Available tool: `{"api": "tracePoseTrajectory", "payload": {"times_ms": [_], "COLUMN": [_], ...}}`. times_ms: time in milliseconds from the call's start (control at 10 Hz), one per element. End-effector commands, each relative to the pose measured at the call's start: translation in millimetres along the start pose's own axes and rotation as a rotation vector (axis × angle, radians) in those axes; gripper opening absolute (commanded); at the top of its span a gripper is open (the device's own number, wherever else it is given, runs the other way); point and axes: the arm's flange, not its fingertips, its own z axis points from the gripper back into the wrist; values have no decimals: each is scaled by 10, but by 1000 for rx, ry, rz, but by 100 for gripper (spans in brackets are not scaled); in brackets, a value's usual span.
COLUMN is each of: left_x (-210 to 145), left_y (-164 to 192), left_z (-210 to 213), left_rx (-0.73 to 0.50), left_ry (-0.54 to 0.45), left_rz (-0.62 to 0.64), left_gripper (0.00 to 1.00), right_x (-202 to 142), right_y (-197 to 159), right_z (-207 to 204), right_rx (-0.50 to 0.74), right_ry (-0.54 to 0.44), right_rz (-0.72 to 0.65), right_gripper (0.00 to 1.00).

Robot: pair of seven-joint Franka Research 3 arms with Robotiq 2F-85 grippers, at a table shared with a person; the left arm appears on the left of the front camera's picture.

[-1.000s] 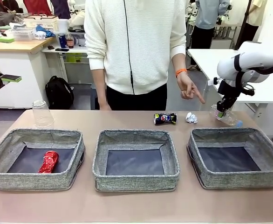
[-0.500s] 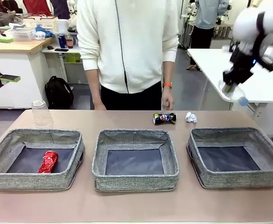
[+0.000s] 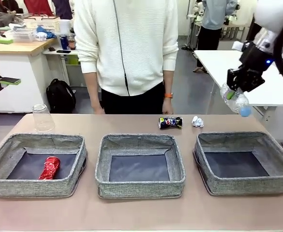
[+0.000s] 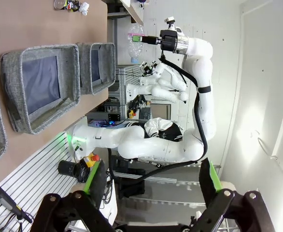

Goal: Sort the waste into the appropriate baskets.
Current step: Pick up the waste item pointed out by the person.

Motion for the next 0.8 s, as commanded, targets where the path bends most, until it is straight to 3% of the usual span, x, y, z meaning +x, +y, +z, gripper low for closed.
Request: {"api": "tracePoseTrajectory", "payload": {"times_ms": [0,100,200,300,500,600,700], "left_x": [-18,-18,-18,-18,-18,-18,-18], "left_y": [14,14,14,14,14,14,14], "left_z": [21,21,21,21,21,21,21], "left_rx": [3,3,3,3,3,3,3], "left_ry": [13,13,13,13,13,13,13], "left_rz": [-21,-21,-21,-21,-21,-21,-21], "left_gripper": [100,100,100,100,100,100,100], "right_x": [294,294,133,150,158,142,108], "right_y": [-94,-94,-71,201,1198,1705,2055], "right_z": [57,57,3,117,531,650,690], "right_rx": [-40,-40,-17,-125,-235,-221,-194], "right_ry": [14,14,-1,-6,-73,-109,-86], "right_rz": [10,10,0,-50,-198,-254,-234], "right_gripper": [13,13,19,19,19,19,19]}}
